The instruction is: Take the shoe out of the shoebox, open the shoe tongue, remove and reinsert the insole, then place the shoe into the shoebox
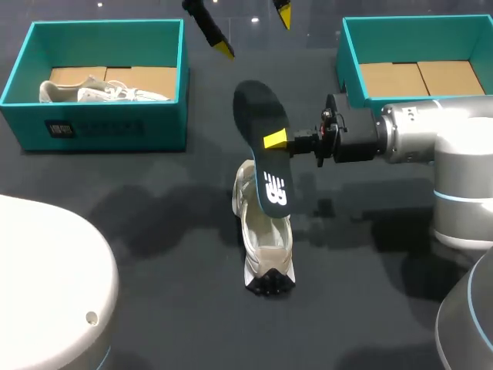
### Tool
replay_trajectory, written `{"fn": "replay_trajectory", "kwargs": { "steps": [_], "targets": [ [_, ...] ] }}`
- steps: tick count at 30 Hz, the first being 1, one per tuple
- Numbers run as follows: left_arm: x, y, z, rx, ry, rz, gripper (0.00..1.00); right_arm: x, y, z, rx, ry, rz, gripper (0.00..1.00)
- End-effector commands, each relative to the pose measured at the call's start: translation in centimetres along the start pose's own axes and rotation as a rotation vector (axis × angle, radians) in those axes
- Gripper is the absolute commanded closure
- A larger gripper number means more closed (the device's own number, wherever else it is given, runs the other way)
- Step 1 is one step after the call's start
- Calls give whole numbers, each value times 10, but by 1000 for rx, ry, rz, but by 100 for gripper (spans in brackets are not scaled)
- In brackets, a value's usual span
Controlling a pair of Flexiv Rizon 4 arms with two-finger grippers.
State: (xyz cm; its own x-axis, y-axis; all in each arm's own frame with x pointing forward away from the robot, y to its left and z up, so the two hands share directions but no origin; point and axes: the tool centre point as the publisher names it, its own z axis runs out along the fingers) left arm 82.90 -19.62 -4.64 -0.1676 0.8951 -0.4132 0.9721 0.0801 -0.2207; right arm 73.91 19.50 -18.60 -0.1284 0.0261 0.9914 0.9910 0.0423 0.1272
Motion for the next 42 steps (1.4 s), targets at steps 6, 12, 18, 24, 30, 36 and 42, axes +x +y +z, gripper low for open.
{"fn": "replay_trajectory", "kwargs": {
  "steps": [6,12,18,24,30,36,42],
  "targets": [
    [2,-18,7,-72,318,-3,0,0,-1,0,0,-2,1,100],
    [10,-18,13,-89,301,-23,0,0,-1,0,0,-2,1,100],
    [11,-14,17,-87,300,-22,0,0,-1,0,0,-2,1,100],
    [9,-11,19,-89,327,3,0,0,-1,0,0,-2,1,100],
    [6,-11,18,-110,369,22,0,0,-1,0,0,-2,1,100],
    [4,-9,22,-104,386,28,0,0,-1,0,0,-2,1,100],
    [-2,-5,28,-64,410,58,0,0,-1,0,0,-2,1,100]
  ]
}}
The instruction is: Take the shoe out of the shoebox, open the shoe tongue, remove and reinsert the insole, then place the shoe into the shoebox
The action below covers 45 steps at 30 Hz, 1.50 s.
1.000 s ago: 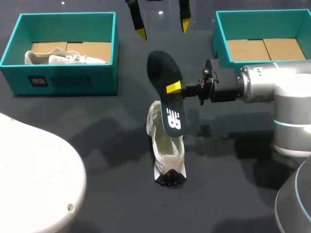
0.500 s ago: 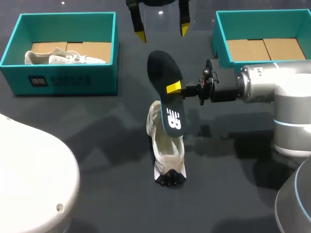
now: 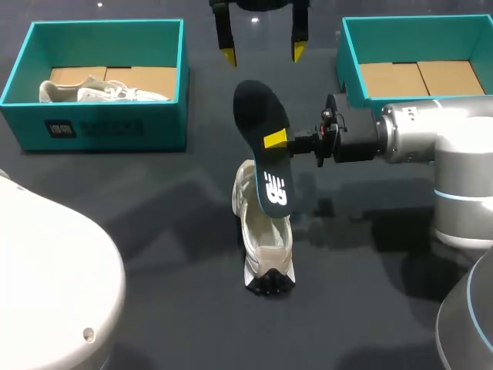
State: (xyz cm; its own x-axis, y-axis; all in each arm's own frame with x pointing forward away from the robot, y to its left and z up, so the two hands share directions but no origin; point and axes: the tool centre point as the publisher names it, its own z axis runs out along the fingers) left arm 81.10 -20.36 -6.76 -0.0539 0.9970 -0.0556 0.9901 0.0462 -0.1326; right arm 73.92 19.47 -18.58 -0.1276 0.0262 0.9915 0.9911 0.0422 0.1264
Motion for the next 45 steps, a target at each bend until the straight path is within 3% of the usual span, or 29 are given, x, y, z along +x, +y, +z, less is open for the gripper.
{"fn": "replay_trajectory", "kwargs": {
  "steps": [1,7,25,35,45],
  "targets": [
    [-9,9,2,15,28,5,0,0,-1,0,0,-2,0,100],
    [-10,9,2,-9,11,10,0,0,-1,0,0,-2,0,100],
    [37,-9,8,-28,-555,26,0,0,-1,0,0,-2,0,100],
    [58,-8,11,-32,-775,72,0,0,-1,0,0,-2,0,100],
    [63,-2,17,-4,-925,101,0,0,-1,0,0,-2,0,100]
  ]
}}
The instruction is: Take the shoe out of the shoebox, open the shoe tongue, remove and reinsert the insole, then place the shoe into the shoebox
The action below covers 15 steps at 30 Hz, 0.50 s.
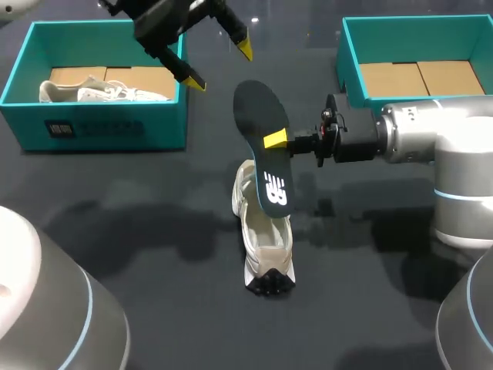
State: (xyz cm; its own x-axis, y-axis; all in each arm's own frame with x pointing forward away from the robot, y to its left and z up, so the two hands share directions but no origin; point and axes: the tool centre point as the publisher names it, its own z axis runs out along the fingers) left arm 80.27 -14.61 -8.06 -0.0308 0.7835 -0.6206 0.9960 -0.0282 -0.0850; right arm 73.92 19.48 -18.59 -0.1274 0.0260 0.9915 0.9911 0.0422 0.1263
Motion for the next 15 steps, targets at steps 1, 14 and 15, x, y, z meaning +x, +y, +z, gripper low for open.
{"fn": "replay_trajectory", "kwargs": {
  "steps": [1,14,15],
  "targets": [
    [8,2,3,6,-329,15,0,0,-1,0,0,-3,0,100],
    [9,1,2,23,-341,14,0,0,-1,0,0,-3,0,100],
    [9,1,2,23,-341,14,0,0,-1,0,0,-3,0,100]
  ]
}}
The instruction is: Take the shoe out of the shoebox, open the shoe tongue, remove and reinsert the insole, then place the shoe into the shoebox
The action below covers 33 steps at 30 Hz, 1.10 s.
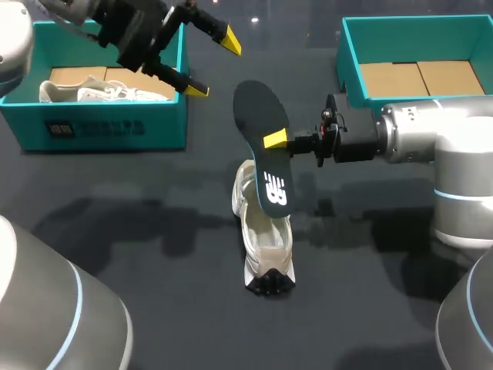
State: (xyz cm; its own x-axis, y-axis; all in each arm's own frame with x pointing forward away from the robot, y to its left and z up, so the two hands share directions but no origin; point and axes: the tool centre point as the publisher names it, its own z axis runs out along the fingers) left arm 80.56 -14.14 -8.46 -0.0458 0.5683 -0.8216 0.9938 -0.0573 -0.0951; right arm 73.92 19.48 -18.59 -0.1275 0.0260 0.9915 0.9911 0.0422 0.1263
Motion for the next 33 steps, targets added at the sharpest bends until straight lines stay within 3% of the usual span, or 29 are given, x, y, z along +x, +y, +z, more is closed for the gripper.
{"fn": "replay_trajectory", "kwargs": {
  "steps": [1,5,9,12,24,33],
  "targets": [
    [3,-2,1,-5,-46,3,0,0,-1,0,0,-3,0,100],
    [3,-2,1,-5,-46,3,0,0,-1,0,0,-3,0,100],
    [16,-8,1,-119,-108,63,0,0,-1,0,0,-3,0,100],
    [24,-7,0,-159,-148,78,0,0,-1,0,0,-3,0,100],
    [43,-18,12,-202,-303,154,0,0,-1,0,0,-3,0,100],
    [43,-18,12,-202,-303,154,0,0,-1,0,0,-3,0,100]
  ]
}}
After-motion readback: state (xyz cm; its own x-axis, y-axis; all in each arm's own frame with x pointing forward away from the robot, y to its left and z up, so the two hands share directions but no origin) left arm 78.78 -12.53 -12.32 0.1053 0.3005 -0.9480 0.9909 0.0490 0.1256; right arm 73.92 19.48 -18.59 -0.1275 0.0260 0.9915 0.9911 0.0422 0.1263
